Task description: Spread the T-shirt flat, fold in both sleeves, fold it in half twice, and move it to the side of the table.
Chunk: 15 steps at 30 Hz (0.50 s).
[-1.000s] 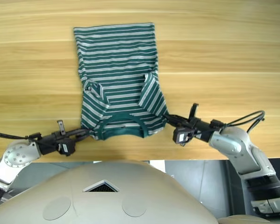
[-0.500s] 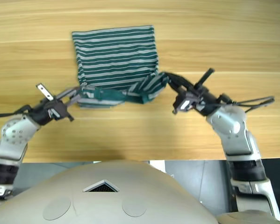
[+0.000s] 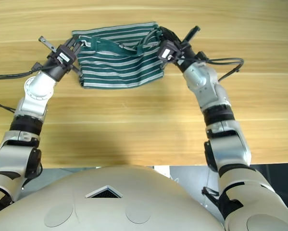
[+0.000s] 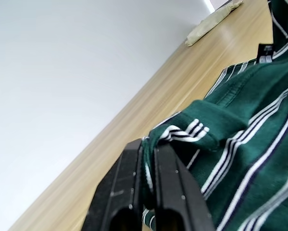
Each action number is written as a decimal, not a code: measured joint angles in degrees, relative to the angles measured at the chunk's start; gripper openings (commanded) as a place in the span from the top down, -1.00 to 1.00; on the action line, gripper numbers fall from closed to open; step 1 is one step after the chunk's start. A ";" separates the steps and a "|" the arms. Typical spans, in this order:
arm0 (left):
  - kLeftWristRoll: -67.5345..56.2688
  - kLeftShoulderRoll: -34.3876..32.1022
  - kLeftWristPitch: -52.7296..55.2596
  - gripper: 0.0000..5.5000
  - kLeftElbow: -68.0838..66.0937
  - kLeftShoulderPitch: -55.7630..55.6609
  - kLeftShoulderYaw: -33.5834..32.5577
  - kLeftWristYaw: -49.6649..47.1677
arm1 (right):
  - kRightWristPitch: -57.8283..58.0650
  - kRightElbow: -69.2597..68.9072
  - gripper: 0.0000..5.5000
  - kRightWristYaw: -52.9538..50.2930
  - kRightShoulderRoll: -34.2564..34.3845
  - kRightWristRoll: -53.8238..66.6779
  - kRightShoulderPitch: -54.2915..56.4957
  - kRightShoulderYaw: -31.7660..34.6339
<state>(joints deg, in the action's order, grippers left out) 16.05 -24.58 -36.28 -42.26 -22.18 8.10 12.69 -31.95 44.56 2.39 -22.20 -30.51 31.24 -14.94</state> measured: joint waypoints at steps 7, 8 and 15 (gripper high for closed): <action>2.90 3.86 -2.48 0.96 -18.21 -8.60 1.74 -6.91 | -1.18 19.35 1.00 -8.05 3.63 -1.73 10.40 -2.32; 2.93 3.90 -2.54 0.96 -19.70 -9.52 1.70 -7.81 | -1.15 20.97 1.00 -8.84 3.96 -1.92 11.36 -2.48; 2.19 4.40 -3.74 0.96 -24.54 -13.88 0.51 -11.15 | 0.94 27.76 1.00 -12.44 6.32 -1.96 16.35 -2.51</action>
<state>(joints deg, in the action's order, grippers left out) 18.24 -20.18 -40.02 -66.80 -36.07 8.61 1.54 -31.01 72.32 -10.05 -15.88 -32.47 47.59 -17.44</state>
